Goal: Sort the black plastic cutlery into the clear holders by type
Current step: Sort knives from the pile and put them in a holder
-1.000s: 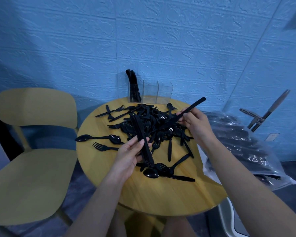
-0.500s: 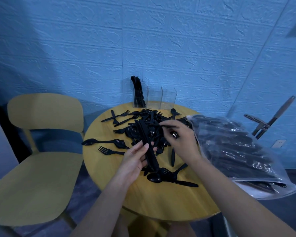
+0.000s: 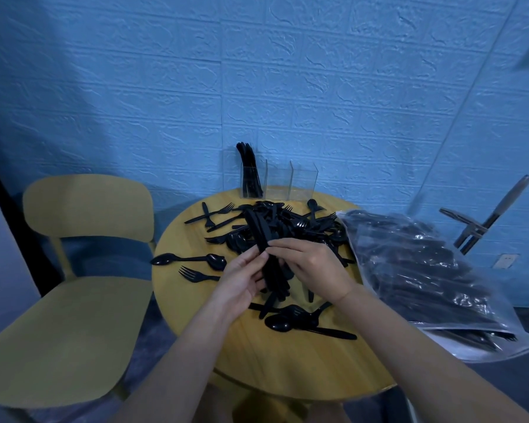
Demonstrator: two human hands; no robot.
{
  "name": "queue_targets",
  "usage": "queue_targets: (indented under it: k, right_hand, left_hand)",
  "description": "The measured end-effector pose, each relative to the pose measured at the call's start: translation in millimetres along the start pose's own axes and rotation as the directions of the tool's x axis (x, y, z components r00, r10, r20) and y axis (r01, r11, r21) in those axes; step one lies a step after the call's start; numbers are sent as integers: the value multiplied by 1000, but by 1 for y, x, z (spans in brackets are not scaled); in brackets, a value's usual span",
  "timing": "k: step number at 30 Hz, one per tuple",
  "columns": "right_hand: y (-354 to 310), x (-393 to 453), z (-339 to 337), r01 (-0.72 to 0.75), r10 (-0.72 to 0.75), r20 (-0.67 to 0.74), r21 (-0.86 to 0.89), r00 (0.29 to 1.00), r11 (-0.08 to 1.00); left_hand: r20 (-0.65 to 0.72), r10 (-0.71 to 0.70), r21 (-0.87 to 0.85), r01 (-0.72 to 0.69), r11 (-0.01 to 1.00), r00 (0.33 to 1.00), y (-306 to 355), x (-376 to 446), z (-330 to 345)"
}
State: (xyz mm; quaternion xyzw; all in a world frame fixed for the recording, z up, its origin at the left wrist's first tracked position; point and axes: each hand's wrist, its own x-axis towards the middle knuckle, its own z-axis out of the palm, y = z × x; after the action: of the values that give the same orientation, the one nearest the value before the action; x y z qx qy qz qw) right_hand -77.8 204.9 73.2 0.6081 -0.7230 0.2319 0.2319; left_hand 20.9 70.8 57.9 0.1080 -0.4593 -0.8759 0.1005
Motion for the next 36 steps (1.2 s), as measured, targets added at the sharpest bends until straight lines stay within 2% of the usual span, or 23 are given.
queue_targets:
  k: [3,6,7,9,11,13,16,20,25,27,29,32,34,36]
  right_hand:
    - [1,1,0,-45,46,-10,62,999,997]
    - [-2,6,-1,-222,245,-44,287,969,932]
    - [-1,11,-2,-299,341,-49,375,939,877]
    - [5,27,-6,-464,553,-40,494,832,735]
    - [18,50,-11,-616,702,58,533,710,580]
    - [32,74,-15,-705,723,223,525,654,476]
    - [52,104,-13,-725,670,349,538,655,429]
    - [85,135,-3,-712,659,349,562,666,422]
    - [134,174,2,-676,682,244,555,690,485]
    - [158,190,1,-661,723,137,545,677,515]
    - [182,206,0,-641,769,0,552,640,533]
    - [209,227,8,-622,789,-149,536,596,571]
    - [220,238,20,-631,786,-179,503,593,590]
    - [226,245,35,-640,771,-154,472,618,607]
  left_hand:
    - [34,9,34,-10,999,999,5,3,-1]
    - [50,26,99,-31,995,998,13,10,0]
    - [58,36,131,-43,990,998,17,13,1]
    - [72,56,196,-69,978,996,27,22,2]
    - [94,62,291,-87,953,994,39,33,2]
    - [137,51,406,-103,908,989,50,46,4]
    - [191,59,592,-163,789,980,64,72,5]
    - [185,133,741,-227,632,974,75,119,0]
    - [183,232,771,-286,569,955,95,180,1]
    - [137,314,846,-276,456,939,104,206,-8]
    - [95,390,929,-222,295,916,110,229,-22]
    - [145,402,985,-169,23,904,109,261,-41]
    - [200,370,977,-158,-142,907,105,280,-50]
    - [194,326,972,-137,-191,925,100,291,-54]
